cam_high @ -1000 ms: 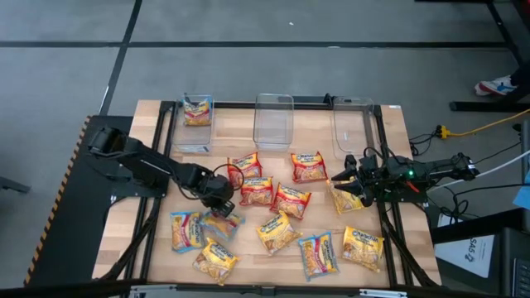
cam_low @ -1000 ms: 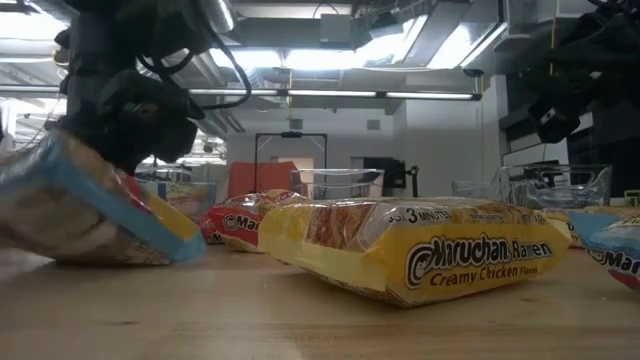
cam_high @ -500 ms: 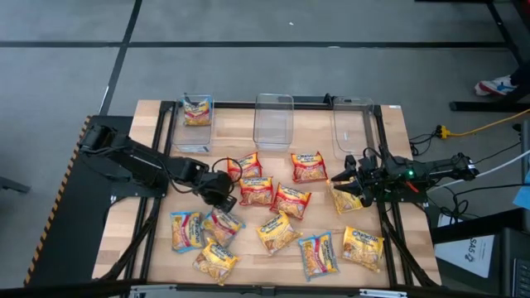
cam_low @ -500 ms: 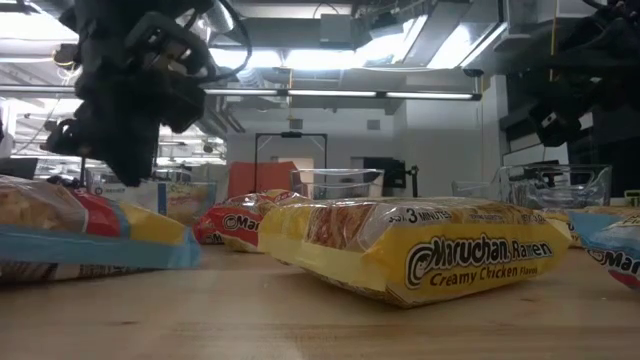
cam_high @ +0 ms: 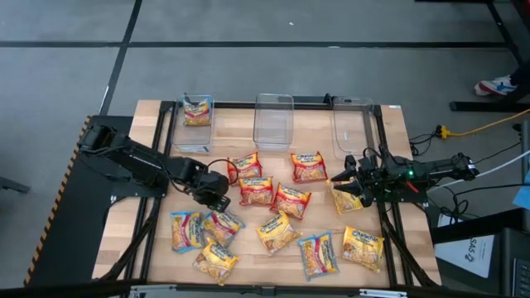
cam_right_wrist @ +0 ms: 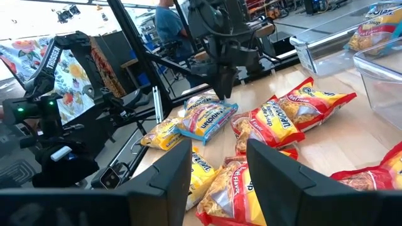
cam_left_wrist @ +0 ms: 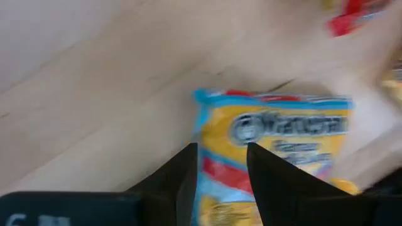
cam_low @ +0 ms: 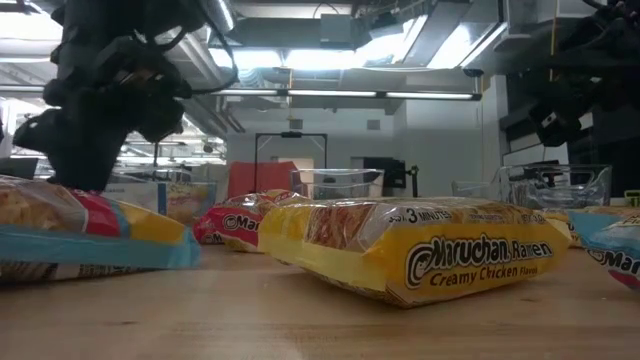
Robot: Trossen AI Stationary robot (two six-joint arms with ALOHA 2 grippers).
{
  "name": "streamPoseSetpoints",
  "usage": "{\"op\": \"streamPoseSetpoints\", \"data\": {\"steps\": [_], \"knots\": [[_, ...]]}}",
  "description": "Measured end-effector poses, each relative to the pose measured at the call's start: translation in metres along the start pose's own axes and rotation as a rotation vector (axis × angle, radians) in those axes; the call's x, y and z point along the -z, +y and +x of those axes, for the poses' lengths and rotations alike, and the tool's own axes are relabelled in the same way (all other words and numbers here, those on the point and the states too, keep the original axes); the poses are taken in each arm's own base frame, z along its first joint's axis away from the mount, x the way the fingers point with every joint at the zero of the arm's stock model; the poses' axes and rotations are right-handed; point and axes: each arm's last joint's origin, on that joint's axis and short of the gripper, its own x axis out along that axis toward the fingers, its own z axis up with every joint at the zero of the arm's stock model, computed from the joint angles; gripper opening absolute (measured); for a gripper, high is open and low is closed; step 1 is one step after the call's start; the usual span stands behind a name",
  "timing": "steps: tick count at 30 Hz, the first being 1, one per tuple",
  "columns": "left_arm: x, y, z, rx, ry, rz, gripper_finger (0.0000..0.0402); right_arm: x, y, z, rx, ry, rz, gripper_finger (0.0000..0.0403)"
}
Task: Sort Maruchan noodles
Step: Put the blue noodle pack in the left transparent basket
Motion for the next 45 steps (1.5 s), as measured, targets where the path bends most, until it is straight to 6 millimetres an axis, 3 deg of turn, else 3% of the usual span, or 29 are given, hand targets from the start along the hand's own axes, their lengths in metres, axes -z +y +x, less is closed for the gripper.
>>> {"op": "streamPoseSetpoints", "data": {"steps": [11, 26, 32, 36, 41, 45], "knots": [[-0.002, 0.005, 0.011, -0.016, -0.014, -0.003, 0.0133, 0.000, 0.000, 0.000, 0.000, 0.001, 0.000, 0.0156], [-0.003, 0.020, 0.037, 0.103, -0.018, -0.031, 0.0133, 0.000, 0.000, 0.000, -0.001, 0.001, 0.000, 0.0156], [-0.001, 0.020, 0.048, 0.090, 0.090, 0.023, 0.0131, 0.000, 0.000, 0.000, -0.001, 0.001, 0.000, 0.0156], [-0.001, 0.021, 0.057, 0.054, 0.110, 0.002, 0.0102, 0.000, 0.000, 0.000, 0.001, 0.000, 0.000, 0.0156], [-0.004, 0.021, 0.055, 0.060, 0.100, 0.008, 0.0013, 0.000, 0.000, 0.000, 0.002, 0.000, -0.001, 0.0156], [-0.007, 0.011, 0.042, 0.110, 0.058, 0.021, 0.0002, 0.000, 0.000, 0.000, 0.003, -0.001, -0.001, 0.0156]]}}
